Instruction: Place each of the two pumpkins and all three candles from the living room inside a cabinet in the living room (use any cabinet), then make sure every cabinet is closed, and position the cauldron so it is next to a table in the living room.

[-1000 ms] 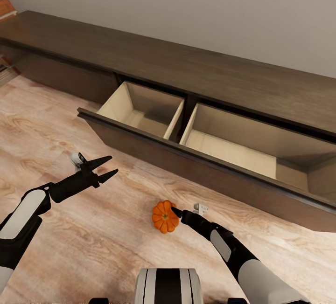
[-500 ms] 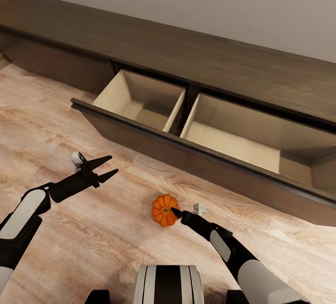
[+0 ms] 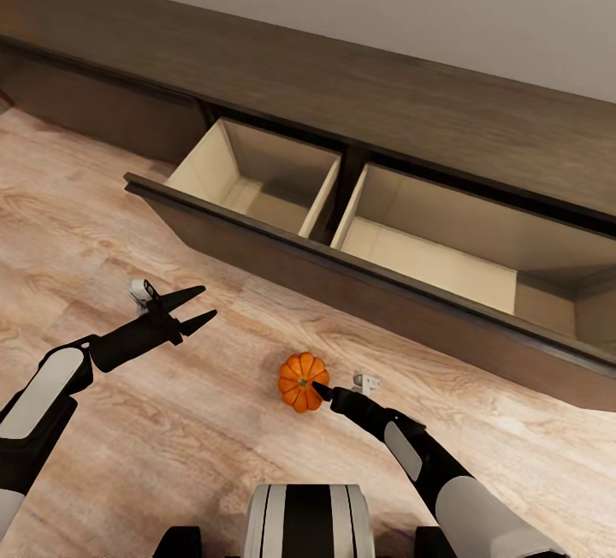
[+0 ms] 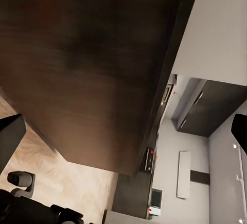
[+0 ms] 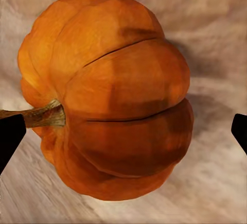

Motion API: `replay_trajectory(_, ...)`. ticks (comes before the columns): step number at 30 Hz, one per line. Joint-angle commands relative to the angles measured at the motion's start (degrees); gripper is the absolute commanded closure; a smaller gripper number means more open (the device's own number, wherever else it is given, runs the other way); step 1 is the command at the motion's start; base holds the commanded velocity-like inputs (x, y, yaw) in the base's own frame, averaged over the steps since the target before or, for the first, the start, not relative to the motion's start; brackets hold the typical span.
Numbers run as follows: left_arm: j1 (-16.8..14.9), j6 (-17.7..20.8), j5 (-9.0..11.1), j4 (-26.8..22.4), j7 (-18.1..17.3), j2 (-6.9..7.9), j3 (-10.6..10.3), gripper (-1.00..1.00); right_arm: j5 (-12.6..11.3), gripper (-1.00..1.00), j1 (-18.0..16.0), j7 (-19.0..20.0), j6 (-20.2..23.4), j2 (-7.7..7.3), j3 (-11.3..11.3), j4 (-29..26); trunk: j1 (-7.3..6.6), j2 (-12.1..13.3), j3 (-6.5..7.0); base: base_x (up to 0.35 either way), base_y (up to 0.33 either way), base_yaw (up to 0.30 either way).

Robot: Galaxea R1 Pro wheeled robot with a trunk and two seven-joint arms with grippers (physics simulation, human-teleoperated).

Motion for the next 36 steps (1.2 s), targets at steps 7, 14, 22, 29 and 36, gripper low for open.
replay_trajectory(7, 0.0, 0.0, 0.1, 0.2, 0.1, -0.06, -0.1, -1.00, 0.0, -1.00, 0.0, 0.2, -0.1, 0.00, 0.0, 0.0, 0.00, 0.0, 0.00, 0.000, 0.055, 0.000)
replay_trajectory(14, 0.0, 0.0, 0.1, 0.1, 0.0, -0.02, 0.0, -1.00, 0.0, -1.00, 0.0, 0.2, 0.0, 0.00, 0.0, 0.0, 0.00, 0.0, 0.00, 0.000, 0.073, 0.000)
replay_trajectory(22, 0.0, 0.0, 0.1, -0.1, 0.0, 0.00, -0.1, -1.00, 0.0, -1.00, 0.0, -0.1, -0.1, -0.08, 0.0, 0.0, 0.13, -0.1, -1.11, 0.000, 0.003, 0.000)
replay_trajectory(29, 0.0, 0.0, 0.0, -0.1, 0.0, -0.05, -0.1, -1.00, 0.0, -1.00, 0.0, -0.4, -0.2, -0.08, 0.0, 0.0, 0.31, -0.2, -2.66, 0.000, 0.000, 0.000)
replay_trajectory(36, 0.0, 0.0, 0.0, 0.0, 0.0, -0.08, -0.1, -1.00, 0.0, -1.00, 0.0, -0.1, -0.2, -0.15, 0.0, 0.0, 0.31, -0.2, -2.66, 0.000, 0.000, 0.000)
